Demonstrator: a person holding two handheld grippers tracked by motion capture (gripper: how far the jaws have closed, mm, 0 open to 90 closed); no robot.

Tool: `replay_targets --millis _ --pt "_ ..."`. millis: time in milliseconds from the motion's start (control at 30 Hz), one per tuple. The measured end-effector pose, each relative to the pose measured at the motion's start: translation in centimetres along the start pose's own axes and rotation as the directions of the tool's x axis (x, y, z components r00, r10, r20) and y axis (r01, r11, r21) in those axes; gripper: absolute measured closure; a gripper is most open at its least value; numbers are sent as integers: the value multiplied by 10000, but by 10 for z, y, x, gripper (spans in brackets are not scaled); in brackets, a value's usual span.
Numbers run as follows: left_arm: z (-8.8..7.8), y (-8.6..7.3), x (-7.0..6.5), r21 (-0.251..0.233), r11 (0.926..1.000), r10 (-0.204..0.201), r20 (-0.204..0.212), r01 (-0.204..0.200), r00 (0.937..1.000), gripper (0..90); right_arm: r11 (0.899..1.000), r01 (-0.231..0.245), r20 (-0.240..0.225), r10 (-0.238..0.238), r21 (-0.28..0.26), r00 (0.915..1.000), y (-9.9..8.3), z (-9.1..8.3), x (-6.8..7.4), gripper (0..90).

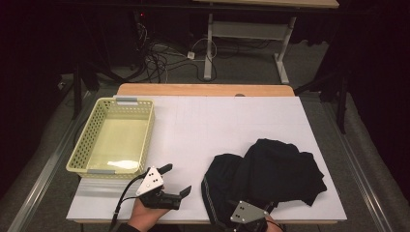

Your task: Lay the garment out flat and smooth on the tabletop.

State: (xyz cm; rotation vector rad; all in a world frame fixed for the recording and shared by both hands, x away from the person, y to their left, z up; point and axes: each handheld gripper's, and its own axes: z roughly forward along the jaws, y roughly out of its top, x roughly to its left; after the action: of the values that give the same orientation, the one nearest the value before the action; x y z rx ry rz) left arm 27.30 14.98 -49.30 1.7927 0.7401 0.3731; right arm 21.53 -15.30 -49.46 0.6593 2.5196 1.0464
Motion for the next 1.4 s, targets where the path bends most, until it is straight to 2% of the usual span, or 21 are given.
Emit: replay_targets --millis 133,233,300,333,400,767,867,967,1133,1200,1267,1300,1333,1400 --pt "0 0 0 4 10000 2 2 -2 10000 18 9998 -161 -318 158 -106 9994 -1 -2 -4 389" --pt "0 0 0 2 10000 -1 7 1 10000 18 9984 -500 -662 483 -253 9966 -2 -4 -11 450" --pt "0 0 0 0 10000 -2 2 2 10000 18 9956 -858 -897 821 -379 9926 -4 -6 -16 530" --pt "0 0 0 0 10000 -2 2 2 10000 18 9956 -858 -897 821 -379 9926 -4 -6 -16 530" --pt "0 0 0 2 10000 -4 2 4 10000 18 9927 -1115 -989 1064 -466 9894 -5 -6 -20 585" --pt "0 0 0 4 10000 -6 8 6 10000 18 9954 -744 -646 705 -606 9954 -4 -7 -18 727" --pt "0 0 0 10 10000 -8 16 8 10000 18 9966 -506 -451 476 -657 9978 -3 -8 -16 779" --pt "0 0 0 13 10000 -12 20 12 10000 18 9949 -498 -280 475 -879 9985 -3 -11 -16 858" --pt "0 0 0 19 10000 -12 31 12 10000 19 9936 -306 -2 308 -1092 9995 -1 -15 -16 867" --pt "0 0 1 24 10000 -12 35 12 10000 19 9892 -287 117 307 -1438 9995 2 -20 -18 867" --pt "0 0 1 21 10000 -7 36 7 10000 19 9822 -193 496 290 -1866 9983 7 -30 -21 867" --pt "0 0 0 17 10000 -8 34 8 10000 19 9755 -161 829 351 -2194 9959 10 -38 -26 868" --pt "0 0 0 10 10000 2 27 -2 10000 19 9600 -236 1358 638 -2789 9887 15 -53 -39 870" --pt "0 0 0 2 10000 3 6 -3 10000 19 9453 -256 1976 944 -3253 9757 17 -67 -54 873"
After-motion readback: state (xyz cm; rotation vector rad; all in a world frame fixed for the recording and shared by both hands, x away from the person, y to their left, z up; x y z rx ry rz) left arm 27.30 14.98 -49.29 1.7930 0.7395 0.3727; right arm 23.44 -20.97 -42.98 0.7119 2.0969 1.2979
